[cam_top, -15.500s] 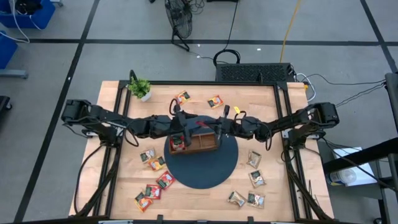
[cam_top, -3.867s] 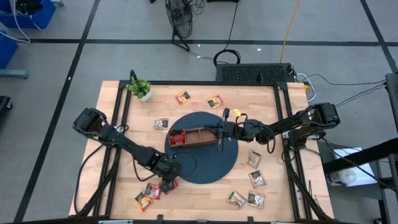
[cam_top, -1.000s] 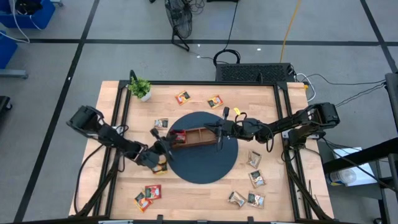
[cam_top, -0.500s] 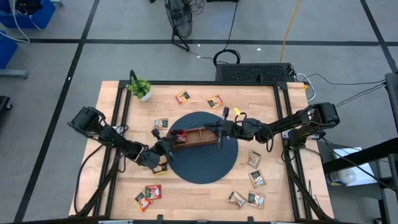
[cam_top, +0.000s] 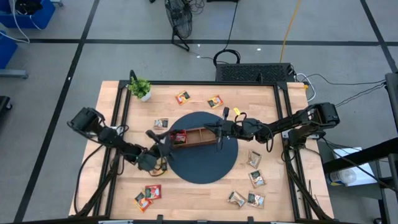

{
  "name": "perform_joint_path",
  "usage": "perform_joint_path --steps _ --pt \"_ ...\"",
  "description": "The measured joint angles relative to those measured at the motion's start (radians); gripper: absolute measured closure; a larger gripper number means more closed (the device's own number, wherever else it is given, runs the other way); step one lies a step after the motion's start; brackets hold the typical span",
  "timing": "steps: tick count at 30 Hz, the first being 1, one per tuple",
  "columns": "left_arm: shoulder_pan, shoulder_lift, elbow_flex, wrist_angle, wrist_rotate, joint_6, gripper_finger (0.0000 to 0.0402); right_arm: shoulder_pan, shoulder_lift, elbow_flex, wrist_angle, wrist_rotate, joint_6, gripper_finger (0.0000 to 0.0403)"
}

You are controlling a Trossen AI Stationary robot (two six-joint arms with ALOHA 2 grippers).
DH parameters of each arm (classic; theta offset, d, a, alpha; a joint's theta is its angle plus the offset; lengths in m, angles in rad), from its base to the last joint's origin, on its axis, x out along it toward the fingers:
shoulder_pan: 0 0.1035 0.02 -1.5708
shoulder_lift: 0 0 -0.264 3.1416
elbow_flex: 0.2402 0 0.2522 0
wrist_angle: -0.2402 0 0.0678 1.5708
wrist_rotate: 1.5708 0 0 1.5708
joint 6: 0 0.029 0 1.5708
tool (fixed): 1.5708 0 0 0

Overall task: Pick & Place Tea
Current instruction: Put the red tea bag into the left section of the wooden organizer

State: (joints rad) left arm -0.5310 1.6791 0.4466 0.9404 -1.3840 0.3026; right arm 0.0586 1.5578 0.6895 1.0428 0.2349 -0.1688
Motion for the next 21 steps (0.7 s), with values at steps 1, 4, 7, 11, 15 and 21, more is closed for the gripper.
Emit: perform_joint_path --steps 1,4,7,11,15,21 --pt "-0.012 0.0 0.011 0.016 -0.038 0.05 0.0231 0.0 0.0 0.0 0.0 0.0 0.0 0.0403" --pt "-0.063 -0.022 0.063 0.024 -0.099 0.179 0.0215 0.0 0.0 0.0 -0.001 0.0 0.0 0.0403" --pt "-0.129 -0.059 0.141 0.022 -0.157 0.318 0.0207 0.0 0.0 0.0 -0.002 0.0 0.0 0.0403" --pt "-0.224 -0.132 0.28 -0.004 -0.19 0.437 0.0206 0.0 0.0 0.0 -0.004 0.0 0.0 0.0403" --pt "-0.302 -0.168 0.389 -0.005 -0.189 0.452 0.0206 0.0 0.0 0.0 -0.004 0.0 0.0 0.0403" --pt "-0.366 -0.173 0.384 -0.057 -0.162 0.242 0.0212 0.0 0.0 0.0 0.001 0.0 0.0 0.0403"
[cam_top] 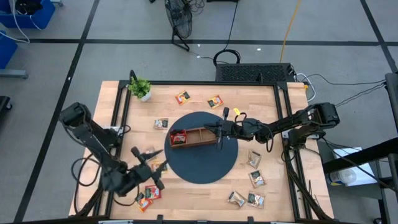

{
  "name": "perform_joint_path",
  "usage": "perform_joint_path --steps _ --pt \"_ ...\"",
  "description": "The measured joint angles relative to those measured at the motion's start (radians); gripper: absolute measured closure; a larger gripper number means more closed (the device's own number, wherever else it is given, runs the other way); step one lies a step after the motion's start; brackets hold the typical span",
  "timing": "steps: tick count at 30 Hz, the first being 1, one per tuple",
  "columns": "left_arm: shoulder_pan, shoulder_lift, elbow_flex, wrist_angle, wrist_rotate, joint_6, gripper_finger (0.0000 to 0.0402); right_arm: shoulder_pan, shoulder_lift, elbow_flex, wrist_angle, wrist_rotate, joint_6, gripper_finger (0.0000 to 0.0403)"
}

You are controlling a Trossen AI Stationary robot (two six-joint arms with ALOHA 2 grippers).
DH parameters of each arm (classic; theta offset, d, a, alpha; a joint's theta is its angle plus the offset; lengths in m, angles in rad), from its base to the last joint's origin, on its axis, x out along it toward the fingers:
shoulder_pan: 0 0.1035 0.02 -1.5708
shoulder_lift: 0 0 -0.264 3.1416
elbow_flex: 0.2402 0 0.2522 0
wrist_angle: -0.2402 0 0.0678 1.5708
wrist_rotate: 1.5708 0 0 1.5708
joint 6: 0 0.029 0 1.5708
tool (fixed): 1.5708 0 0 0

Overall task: Pick & Place Tea
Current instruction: Put the red tea bag into the left section of the wooden organizer

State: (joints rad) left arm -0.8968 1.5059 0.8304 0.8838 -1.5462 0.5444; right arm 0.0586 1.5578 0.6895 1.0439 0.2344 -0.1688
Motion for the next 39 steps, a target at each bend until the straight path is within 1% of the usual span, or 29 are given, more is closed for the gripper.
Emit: perform_joint_path --steps 1,2,3,5,6,7,8,9,11,13,15,16,17,18,19,21,22,25,29,32,34,36,39 --pt "-0.005 0.0 -0.008 -0.041 0.058 -0.082 0.0217 0.0 0.0 0.0 0.001 0.0 0.0 0.0403" --pt "-0.009 -0.002 -0.018 -0.097 0.16 -0.181 0.0224 0.0 0.0 0.0 0.002 0.0 0.0 0.0403" --pt "-0.008 -0.009 -0.028 -0.176 0.31 -0.294 0.0231 0.0 0.0 0.0 0.002 0.0 0.0 0.0403" --pt "0.017 -0.027 -0.034 -0.35 0.71 -0.529 0.0248 0.0 0.0 0.0 0.002 0.0 0.0 0.0403" --pt "0.04 -0.029 -0.033 -0.41 0.886 -0.62 0.0257 0.0 0.0 0.0 0.002 0.0 0.0 0.0403" --pt "0.067 -0.029 -0.03 -0.469 1.022 -0.687 0.0265 0.0 0.0 0.0 0.002 0.0 0.001 0.0403" --pt "0.092 -0.029 -0.03 -0.527 1.094 -0.762 0.0272 0.0 0.0 0.0 0.003 0.0 0.004 0.0403" --pt "0.112 -0.029 -0.03 -0.593 1.125 -0.851 0.0278 0.0 0.0 0.0 0.004 0.0 0.008 0.0403" --pt "0.149 -0.029 -0.027 -0.739 1.14 -1.06 0.0287 0.0 0.0 0.0 0.006 0.0 0.022 0.0403" --pt "0.18 -0.029 -0.004 -0.978 1.187 -1.277 0.0292 0.0 0.0 0.0 0.004 0.0 0.025 0.0403" --pt "0.211 -0.005 0.038 -1.23 1.294 -1.514 0.0292 0.0 0.0 0.0 -0.002 0.0 0.026 0.0403" --pt "0.223 0.023 0.061 -1.316 1.376 -1.617 0.0292 0.0 0.0 0.0 -0.004 0.0 0.026 0.0403" --pt "0.228 0.052 0.08 -1.4 1.451 -1.69 0.0293 0.0 0.0 0.0 -0.008 0.0 0.026 0.0403" --pt "0.228 0.075 0.094 -1.474 1.52 -1.732 0.0293 0.0 0.0 0.0 -0.009 0.0 0.026 0.0403" --pt "0.221 0.097 0.113 -1.53 1.581 -1.75 0.0293 0.0 0.0 0.0 -0.012 0.0 0.026 0.0403" --pt "0.203 0.129 0.153 -1.587 1.685 -1.756 0.0293 0.0 0.0 0.0 -0.029 0.0 0.026 0.0403" --pt "0.19 0.141 0.167 -1.615 1.728 -1.763 0.0293 0.0 0.0 0.0 -0.034 0.0 0.026 0.0403" --pt "0.154 0.158 0.201 -1.668 1.782 -1.827 0.0293 0.0 0.0 0.0 -0.043 0.0 0.023 0.0403" --pt "0.085 0.16 0.196 -1.645 1.785 -1.98 0.0293 0.0 0.0 0.0 -0.047 0.0 0.017 0.0403" --pt "0.063 0.189 0.173 -1.626 1.799 -2.076 0.0293 0.0 0.0 0.0 -0.048 0.0 0.011 0.0403" --pt "0.064 0.206 0.167 -1.609 1.796 -2.081 0.0293 0.0 0.0 0.0 -0.047 -0.001 0.004 0.0403" --pt "0.077 0.223 0.17 -1.575 1.784 -2.052 0.0293 0.0 0.0 0.0 -0.047 -0.001 0.001 0.0403" --pt "0.095 0.243 0.168 -1.531 1.755 -1.957 0.0293 0.0 0.0 0.0 -0.047 -0.001 0.0 0.0403"
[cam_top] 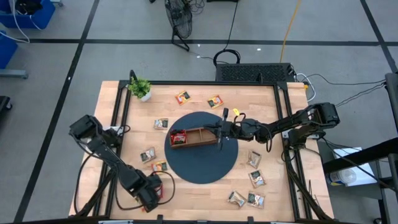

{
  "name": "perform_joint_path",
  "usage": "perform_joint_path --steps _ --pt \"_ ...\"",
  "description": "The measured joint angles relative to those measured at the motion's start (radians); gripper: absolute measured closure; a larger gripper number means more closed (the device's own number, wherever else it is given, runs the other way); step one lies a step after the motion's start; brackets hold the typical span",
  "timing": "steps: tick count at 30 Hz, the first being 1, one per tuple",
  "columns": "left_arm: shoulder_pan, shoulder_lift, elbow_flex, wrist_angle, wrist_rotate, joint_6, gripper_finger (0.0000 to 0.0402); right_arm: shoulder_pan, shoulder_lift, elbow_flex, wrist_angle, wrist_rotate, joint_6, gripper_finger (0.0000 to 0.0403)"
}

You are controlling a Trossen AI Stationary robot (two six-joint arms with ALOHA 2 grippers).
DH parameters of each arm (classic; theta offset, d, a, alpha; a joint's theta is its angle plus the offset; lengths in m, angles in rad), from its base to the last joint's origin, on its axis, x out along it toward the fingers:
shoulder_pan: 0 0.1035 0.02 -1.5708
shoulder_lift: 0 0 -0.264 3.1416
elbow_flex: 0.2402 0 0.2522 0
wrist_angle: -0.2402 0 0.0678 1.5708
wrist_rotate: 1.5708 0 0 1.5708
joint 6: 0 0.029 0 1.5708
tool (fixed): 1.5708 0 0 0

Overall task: Pick & Place Tea
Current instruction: Put the red tea bag into the left section of the wooden organizer

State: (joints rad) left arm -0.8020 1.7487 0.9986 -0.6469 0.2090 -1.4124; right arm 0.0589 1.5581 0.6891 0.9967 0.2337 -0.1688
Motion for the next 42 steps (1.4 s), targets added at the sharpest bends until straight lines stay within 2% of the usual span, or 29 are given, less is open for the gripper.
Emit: perform_joint_path --steps 3,8,16,19,21,26,29,37,42 --pt "0.022 0.011 0.001 0.01 -0.013 0.078 0.0293 0.0 0.0 0.0 0.0 0.0 0.0 0.0403" --pt "0.06 0.016 0.002 -0.071 -0.056 0.189 0.0293 0.0 0.0 0.0 -0.007 0.0 0.0 0.0403" --pt "0.109 0.016 0.001 -0.11 -0.329 0.44 0.0293 0.0 0.0 0.0 -0.007 0.0 0.0 0.0403" --pt "0.129 0.018 0.0 -0.107 -0.394 0.477 0.0293 0.0 0.0 0.0 -0.007 0.0 0.003 0.0403" --pt "0.142 0.017 0.0 -0.111 -0.376 0.477 0.0293 0.0 0.0 0.0 -0.007 0.0 0.003 0.0403" --pt "0.157 0.016 0.002 -0.108 -0.202 0.513 0.0293 0.0 0.0 0.0 -0.007 0.0 0.003 0.0403" --pt "0.138 0.016 0.004 -0.104 -0.193 0.456 0.0293 0.0 0.0 0.0 -0.007 0.0 0.003 0.0403" --pt "0.146 0.008 0.005 -0.106 -0.165 0.431 0.0293 0.0 0.0 0.0 -0.007 0.0 0.003 0.0403" --pt "0.136 -0.043 0.005 -0.02 -0.188 0.4 0.0293 0.0 0.0 0.0 -0.007 0.0 0.004 0.0403"
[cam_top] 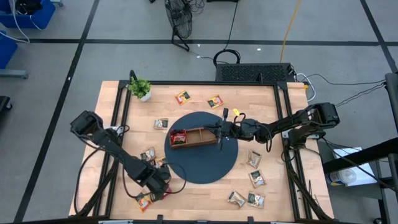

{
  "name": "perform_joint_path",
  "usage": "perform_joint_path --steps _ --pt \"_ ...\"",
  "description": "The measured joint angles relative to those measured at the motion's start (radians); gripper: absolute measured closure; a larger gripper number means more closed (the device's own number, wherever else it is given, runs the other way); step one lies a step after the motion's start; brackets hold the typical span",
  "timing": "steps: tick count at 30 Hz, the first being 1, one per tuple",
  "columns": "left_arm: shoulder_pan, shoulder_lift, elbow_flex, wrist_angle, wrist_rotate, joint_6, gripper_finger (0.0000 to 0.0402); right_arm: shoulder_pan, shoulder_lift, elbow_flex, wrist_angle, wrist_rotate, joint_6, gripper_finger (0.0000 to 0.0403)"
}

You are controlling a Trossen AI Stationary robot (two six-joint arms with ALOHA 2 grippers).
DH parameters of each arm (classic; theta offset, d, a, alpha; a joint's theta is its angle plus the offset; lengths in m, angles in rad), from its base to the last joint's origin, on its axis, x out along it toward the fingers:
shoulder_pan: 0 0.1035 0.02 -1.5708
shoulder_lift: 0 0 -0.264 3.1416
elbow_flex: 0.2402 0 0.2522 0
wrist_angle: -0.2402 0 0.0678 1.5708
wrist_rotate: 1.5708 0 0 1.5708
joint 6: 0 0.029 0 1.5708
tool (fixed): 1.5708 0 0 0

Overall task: Pick & Place Tea
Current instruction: Put the red tea bag into the left section of the wooden organizer

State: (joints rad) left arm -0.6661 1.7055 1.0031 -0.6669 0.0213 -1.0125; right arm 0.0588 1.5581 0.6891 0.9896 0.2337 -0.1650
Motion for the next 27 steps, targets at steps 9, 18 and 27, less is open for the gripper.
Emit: perform_joint_path --steps 9,18,27 --pt "-0.002 0.011 0.001 0.086 0.048 -0.257 0.0241 0.0 0.0 0.0 0.0 0.0 0.0 0.0403" --pt "-0.012 0.1 0.006 0.175 0.055 -0.228 0.0134 0.0 0.0 -0.001 -0.002 0.0 -0.001 0.0403" --pt "0.01 0.129 0.005 0.214 0.022 -0.101 0.0156 0.0 0.0 -0.02 0.0 0.0 0.011 0.0403"
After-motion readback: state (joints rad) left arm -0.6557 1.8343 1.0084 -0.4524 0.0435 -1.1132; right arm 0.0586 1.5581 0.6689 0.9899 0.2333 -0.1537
